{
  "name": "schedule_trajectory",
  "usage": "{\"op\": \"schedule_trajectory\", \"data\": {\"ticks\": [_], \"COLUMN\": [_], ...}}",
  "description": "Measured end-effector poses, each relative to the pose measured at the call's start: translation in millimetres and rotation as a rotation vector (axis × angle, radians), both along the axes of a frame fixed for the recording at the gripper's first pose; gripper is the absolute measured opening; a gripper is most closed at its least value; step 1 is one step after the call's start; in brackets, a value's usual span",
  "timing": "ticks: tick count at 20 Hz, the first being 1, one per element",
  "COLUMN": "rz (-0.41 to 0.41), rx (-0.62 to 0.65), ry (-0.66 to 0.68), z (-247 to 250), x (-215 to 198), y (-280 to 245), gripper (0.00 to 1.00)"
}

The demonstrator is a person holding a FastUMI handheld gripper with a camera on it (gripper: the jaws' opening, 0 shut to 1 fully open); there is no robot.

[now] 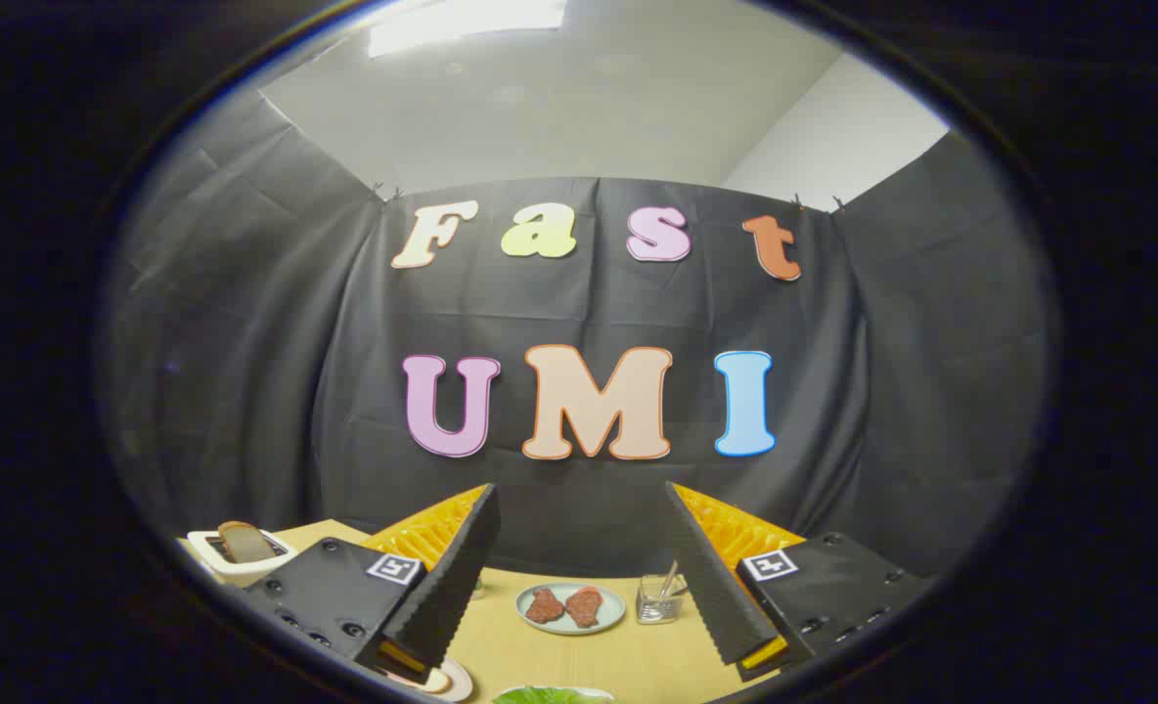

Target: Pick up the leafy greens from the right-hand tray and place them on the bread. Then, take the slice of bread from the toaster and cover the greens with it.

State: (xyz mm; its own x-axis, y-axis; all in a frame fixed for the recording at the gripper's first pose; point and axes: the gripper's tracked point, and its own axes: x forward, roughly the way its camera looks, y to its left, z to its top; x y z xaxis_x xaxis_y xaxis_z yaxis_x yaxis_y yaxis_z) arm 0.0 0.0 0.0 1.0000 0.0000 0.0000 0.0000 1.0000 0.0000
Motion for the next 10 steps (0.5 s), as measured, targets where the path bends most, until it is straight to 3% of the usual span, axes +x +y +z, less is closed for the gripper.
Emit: {"op": "schedule_trajectory", "data": {"ticks": [10], "rz": [-0.003], "rx": [-0.001], "ry": [0.009], "z": [-0.9], "x": [0.2], "y": [-5.0], "gripper": [1.00]}}
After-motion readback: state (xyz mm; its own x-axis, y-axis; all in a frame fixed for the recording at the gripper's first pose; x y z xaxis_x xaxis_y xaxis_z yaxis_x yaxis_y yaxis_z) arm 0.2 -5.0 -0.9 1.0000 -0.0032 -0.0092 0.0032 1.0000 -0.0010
